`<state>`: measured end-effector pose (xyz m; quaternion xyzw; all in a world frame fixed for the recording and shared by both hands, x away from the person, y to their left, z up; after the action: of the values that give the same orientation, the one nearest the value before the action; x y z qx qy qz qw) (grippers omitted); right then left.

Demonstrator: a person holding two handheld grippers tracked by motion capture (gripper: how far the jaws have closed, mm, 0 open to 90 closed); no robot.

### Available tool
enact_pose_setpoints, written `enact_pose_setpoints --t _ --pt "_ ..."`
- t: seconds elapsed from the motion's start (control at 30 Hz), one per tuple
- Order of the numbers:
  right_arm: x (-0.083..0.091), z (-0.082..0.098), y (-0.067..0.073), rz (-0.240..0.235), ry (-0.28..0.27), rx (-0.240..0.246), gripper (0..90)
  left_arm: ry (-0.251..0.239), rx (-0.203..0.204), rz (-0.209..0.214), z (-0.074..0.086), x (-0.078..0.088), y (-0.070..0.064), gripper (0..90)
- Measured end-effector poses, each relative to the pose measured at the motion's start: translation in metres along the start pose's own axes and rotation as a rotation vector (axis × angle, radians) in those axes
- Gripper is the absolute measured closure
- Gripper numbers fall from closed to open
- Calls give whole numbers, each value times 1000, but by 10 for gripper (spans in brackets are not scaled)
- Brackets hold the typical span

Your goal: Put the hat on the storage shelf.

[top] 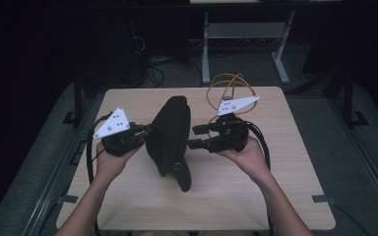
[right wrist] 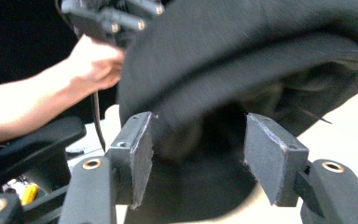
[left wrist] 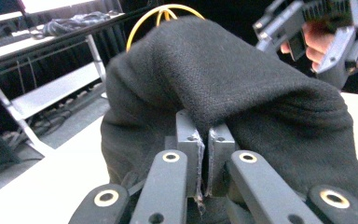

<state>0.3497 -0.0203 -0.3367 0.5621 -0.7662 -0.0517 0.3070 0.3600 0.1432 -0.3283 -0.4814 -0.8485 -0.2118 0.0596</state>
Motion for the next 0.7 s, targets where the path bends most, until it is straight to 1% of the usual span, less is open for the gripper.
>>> enact_pose_setpoints --t 0.1,0.13,0.17,0.27,0.3,0.37,0.4,0.47,0.5,0.53,0.7 --pt "6 7 -7 43 9 17 395 5 17 2 -1 4 7 871" --pt "8 11 -9 50 16 14 387 7 23 3 -2 5 9 871" --pt "10 15 -13 66 21 14 376 7 23 1 -3 5 11 871" --pt "14 24 -19 84 28 7 365 16 18 0 -7 6 17 871" --pt "17 27 -22 97 31 3 358 18 15 -1 -10 6 19 871" --pt "21 33 -29 114 29 -7 351 26 14 1 -12 5 23 871" --pt "24 35 -31 120 29 -9 349 34 7 1 -13 4 25 871" --pt "30 42 -37 134 22 -21 346 40 11 4 -16 2 29 871" --pt "32 44 -38 139 18 -24 341 49 7 6 -16 1 31 871" --pt "36 47 -42 152 17 -26 334 51 10 9 -17 0 33 871" --pt "50 61 -53 190 1 -43 317 59 27 26 -23 -5 41 871"
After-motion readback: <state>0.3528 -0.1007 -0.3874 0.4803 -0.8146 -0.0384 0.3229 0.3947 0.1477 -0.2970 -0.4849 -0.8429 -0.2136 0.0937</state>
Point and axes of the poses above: each handheld gripper's, and its own axes: x roughly backward along the jaws, z roughly out of its underside, y roughly to its left, the point moved 9 cm from there along -x, roughly forward along the jaws, and after that the axes turned 11 degrees about -x, right-handed, at the moved point
